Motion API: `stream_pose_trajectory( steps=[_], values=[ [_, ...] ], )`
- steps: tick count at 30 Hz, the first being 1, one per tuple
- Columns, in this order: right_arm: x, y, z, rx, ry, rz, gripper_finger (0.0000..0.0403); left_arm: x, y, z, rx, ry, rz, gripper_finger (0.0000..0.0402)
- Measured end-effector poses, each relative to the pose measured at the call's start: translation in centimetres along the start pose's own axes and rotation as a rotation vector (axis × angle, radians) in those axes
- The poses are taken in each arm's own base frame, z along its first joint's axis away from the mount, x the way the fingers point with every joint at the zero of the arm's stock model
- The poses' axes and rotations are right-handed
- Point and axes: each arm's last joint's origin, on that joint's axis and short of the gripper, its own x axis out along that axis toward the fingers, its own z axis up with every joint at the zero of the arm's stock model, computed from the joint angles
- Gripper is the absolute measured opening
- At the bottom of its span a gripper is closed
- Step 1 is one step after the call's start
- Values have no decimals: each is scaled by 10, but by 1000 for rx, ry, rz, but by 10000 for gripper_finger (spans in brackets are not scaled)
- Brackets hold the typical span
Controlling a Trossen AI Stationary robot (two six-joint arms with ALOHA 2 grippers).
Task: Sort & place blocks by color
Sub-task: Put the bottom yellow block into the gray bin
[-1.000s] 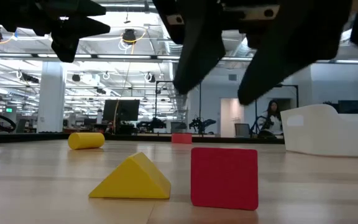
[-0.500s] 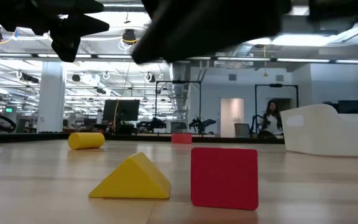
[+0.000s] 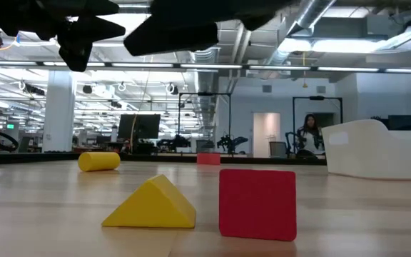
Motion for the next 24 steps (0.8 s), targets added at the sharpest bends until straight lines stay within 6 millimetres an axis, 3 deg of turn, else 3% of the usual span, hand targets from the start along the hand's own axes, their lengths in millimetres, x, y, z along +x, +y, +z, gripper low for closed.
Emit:
stream_pose_trajectory(
  steps=[3, 7, 9, 24],
  values=[
    [1, 0, 3, 70, -39, -13, 255, 0, 0, 0, -1, 0, 0, 153],
    [25, 5, -21, 113, 43, 1, 255, 0, 0, 0, -10, -1, -1, 153],
    [33, 5, -22, 147, 21, 2, 256, 0, 0, -1, -7, 6, 1, 153],
    [47, 17, -41, 179, 123, 18, 256, 1, 0, -2, -3, 18, 9, 153]
  ],
)
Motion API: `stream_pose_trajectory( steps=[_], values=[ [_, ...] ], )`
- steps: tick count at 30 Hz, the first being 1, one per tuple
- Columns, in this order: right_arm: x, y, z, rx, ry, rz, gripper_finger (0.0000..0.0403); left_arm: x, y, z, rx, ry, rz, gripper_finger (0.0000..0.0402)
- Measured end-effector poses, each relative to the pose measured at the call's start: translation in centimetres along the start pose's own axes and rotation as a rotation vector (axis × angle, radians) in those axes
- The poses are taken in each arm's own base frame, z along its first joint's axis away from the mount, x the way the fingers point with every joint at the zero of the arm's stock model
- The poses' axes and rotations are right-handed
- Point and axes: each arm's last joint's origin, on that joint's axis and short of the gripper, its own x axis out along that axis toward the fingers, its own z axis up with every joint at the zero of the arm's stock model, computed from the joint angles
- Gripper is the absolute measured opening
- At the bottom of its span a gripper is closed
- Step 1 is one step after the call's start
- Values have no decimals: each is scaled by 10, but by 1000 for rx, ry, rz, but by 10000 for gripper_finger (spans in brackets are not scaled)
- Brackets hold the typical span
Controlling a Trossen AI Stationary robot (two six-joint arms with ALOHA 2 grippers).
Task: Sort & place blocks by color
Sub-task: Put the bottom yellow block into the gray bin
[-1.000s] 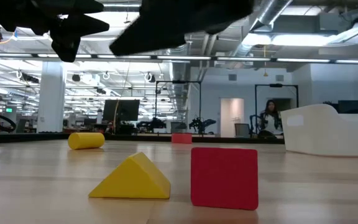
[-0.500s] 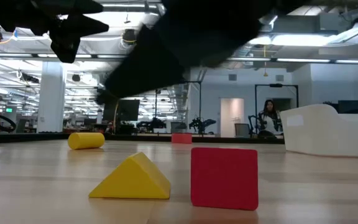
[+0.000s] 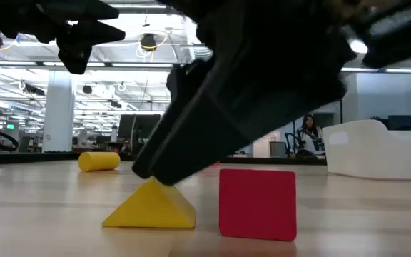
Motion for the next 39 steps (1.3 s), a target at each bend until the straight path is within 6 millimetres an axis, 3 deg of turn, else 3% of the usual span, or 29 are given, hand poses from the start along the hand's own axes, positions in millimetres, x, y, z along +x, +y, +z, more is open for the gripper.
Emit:
stream_pose_trajectory(
  steps=[5, 11, 16, 19, 26, 34, 39],
  values=[
    [2, 0, -1, 35, 2, -4, 256, 0, 1, 0, 1, -7, 22, 153],
    [19, 0, -15, 78, 47, -3, 256, 0, 1, 0, 2, -6, 26, 153],
    [21, 0, -12, 83, 55, -6, 251, 0, 1, -1, 5, -2, 28, 153],
    [21, -5, -8, 95, 49, -13, 225, 0, 1, -1, 6, 0, 28, 153],
    [16, -17, -2, 118, 125, -31, 118, 0, 1, -1, -2, 3, 29, 153],
    [12, -22, 7, 95, 167, -47, 119, 0, 1, -1, -4, 3, 29, 153],
    [-2, -26, 11, 56, 249, -72, 130, 0, 1, -1, -4, 3, 29, 153]
  ],
)
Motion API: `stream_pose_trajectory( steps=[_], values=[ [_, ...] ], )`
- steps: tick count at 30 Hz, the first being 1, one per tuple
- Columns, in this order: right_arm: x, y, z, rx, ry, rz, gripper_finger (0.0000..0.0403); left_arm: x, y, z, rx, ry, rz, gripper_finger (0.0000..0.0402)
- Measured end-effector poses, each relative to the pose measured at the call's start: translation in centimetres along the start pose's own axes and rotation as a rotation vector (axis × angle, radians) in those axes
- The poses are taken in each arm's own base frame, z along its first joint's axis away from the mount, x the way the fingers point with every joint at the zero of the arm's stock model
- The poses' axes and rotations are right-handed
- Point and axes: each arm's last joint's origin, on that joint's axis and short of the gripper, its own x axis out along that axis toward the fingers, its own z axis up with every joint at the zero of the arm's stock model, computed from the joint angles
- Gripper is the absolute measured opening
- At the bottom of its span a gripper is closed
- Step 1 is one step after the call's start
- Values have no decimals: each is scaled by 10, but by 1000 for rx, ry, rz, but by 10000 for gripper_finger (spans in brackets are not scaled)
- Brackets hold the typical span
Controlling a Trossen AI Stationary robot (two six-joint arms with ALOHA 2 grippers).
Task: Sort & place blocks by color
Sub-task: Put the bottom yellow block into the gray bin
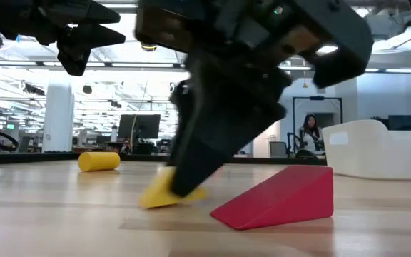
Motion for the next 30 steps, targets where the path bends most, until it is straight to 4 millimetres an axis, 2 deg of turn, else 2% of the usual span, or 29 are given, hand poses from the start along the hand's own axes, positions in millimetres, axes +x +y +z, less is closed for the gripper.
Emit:
stream_pose_trajectory(
  steps=[4, 7, 13, 15, 18, 22, 26, 30],
  values=[
    [-20, -4, -7, -8, 120, -20, 124, 0, 0, -1, 6, 7, 3, 153],
    [-42, -8, -10, 0, 187, -61, 123, 0, 0, -1, 6, 7, 3, 153],
    [-90, -10, -7, 21, 130, -135, 123, 0, 0, -1, 5, 6, 3, 153],
    [-104, -7, -11, 37, 109, -140, 123, 0, 0, -1, 5, 6, 2, 153],
    [-121, 0, -34, 74, 133, -136, 123, 0, 0, -1, 3, 9, -5, 153],
    [-142, 15, -82, 209, 171, -146, 123, 0, 0, -1, 1, 9, -7, 153],
    [-168, 41, -128, 345, 156, -135, 123, 0, 0, -1, 3, 5, 1, 153],
    [-192, 69, -159, 442, 99, -113, 123, 1, 2, 0, 7, 5, 10, 153]
  ],
)
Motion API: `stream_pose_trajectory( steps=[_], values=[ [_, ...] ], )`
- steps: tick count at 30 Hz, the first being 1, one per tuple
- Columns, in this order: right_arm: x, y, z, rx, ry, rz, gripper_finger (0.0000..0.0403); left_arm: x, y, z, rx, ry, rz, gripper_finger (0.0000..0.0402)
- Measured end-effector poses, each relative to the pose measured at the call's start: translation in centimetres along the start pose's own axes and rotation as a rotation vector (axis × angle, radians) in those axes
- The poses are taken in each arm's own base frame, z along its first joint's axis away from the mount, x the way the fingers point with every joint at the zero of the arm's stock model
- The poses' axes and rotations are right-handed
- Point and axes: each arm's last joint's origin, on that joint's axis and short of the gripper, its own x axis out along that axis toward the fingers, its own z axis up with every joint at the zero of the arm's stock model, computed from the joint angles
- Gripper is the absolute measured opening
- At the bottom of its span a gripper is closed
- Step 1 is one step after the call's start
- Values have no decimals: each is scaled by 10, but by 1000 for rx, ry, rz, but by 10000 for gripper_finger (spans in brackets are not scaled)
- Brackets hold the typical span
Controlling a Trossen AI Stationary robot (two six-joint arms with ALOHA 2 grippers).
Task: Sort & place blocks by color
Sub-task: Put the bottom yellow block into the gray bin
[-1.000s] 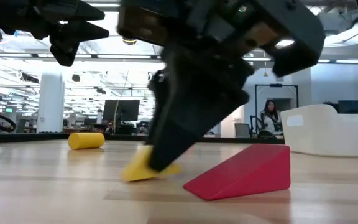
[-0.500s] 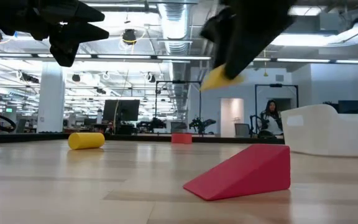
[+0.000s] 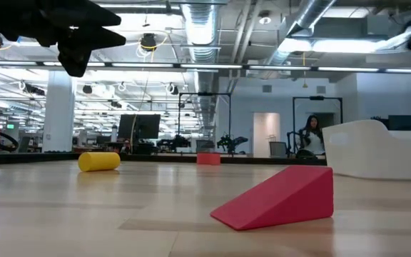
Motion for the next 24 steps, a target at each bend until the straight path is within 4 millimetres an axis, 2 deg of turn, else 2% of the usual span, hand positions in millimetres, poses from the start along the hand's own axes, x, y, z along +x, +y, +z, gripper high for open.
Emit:
stream_pose_trajectory(
  steps=[5, 8, 11, 14, 18, 24],
  values=[
    [-5, 12, -40, 58, 94, -6, 124, 2, 4, -1, -6, 12, 20, 153],
    [2, 20, -59, 50, 204, -45, 129, 2, 5, -2, -3, 22, 27, 153],
    [11, 28, -71, 37, 243, -84, 138, 2, 5, -2, -3, 22, 26, 153],
    [22, 32, -78, 61, 269, -135, 153, 2, 5, -2, -4, 22, 26, 153],
    [34, 34, -82, 94, 411, -148, 192, 2, 5, -2, -5, 22, 26, 153],
    [34, 33, -78, 137, 500, -102, 243, 2, 4, -2, -16, 28, 9, 153]
  ],
)
